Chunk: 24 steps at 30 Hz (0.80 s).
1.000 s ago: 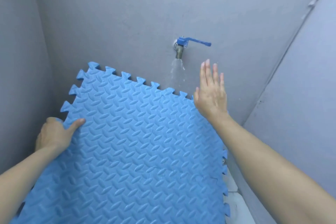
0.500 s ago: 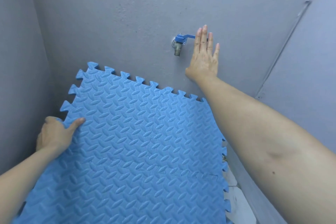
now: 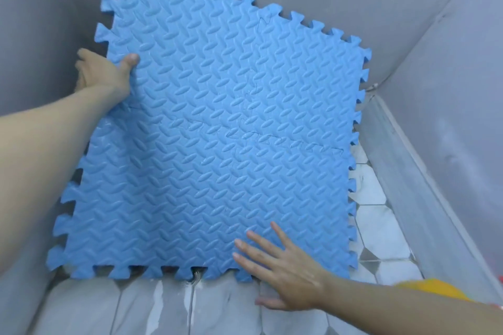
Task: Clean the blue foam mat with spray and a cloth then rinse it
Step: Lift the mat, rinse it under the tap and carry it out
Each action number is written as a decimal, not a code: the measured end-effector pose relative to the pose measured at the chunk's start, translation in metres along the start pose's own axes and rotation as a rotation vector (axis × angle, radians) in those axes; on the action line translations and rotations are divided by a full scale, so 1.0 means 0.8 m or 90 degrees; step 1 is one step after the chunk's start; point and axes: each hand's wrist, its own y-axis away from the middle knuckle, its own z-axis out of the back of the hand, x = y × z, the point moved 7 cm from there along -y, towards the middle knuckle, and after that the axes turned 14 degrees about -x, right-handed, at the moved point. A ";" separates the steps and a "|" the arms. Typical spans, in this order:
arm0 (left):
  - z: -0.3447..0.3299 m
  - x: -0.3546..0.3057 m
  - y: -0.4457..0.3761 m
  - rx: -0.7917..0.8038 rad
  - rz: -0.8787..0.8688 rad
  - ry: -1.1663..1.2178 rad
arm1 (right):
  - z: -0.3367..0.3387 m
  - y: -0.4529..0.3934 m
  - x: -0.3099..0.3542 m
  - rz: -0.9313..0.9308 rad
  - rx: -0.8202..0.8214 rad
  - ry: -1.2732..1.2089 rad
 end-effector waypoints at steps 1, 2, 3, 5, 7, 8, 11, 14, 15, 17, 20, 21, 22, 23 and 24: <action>-0.003 0.000 0.001 0.005 0.003 -0.004 | -0.003 0.002 0.003 -0.002 0.023 -0.004; -0.005 0.000 0.002 0.010 0.007 -0.006 | -0.007 0.003 0.003 -0.003 0.049 -0.002; -0.006 0.000 0.001 0.013 0.011 -0.006 | -0.013 0.002 0.000 -0.003 0.080 0.005; -0.003 -0.001 0.001 0.013 0.012 -0.008 | -0.023 0.002 -0.012 -0.017 0.139 0.024; 0.002 -0.002 0.001 0.017 0.004 -0.012 | -0.026 -0.002 -0.022 -0.025 0.171 0.043; 0.003 -0.003 0.000 0.021 0.001 -0.014 | -0.027 -0.004 -0.023 -0.025 0.180 0.052; 0.003 -0.001 0.000 0.036 -0.002 -0.019 | -0.030 -0.008 -0.007 -0.029 0.147 0.079; 0.004 0.000 0.003 0.063 -0.022 -0.017 | -0.026 -0.008 0.015 0.021 0.076 0.091; 0.003 -0.001 0.005 0.067 -0.043 -0.016 | -0.022 -0.007 0.018 0.035 0.051 0.087; -0.002 -0.006 0.018 0.076 -0.100 -0.035 | -0.013 -0.005 0.021 0.035 0.008 0.071; -0.014 -0.001 0.062 0.094 -0.252 -0.168 | -0.008 -0.002 0.024 0.008 0.008 0.053; -0.018 -0.001 0.087 0.086 -0.370 -0.214 | -0.006 0.000 0.023 -0.003 0.022 0.049; -0.021 -0.001 0.120 0.079 -0.517 -0.243 | -0.003 0.001 0.021 -0.013 0.039 0.044; -0.024 0.005 0.158 0.089 -0.673 -0.249 | 0.000 0.003 0.020 -0.020 0.057 0.036; -0.028 0.014 0.202 0.116 -0.817 -0.237 | 0.005 0.006 0.019 -0.027 0.071 0.029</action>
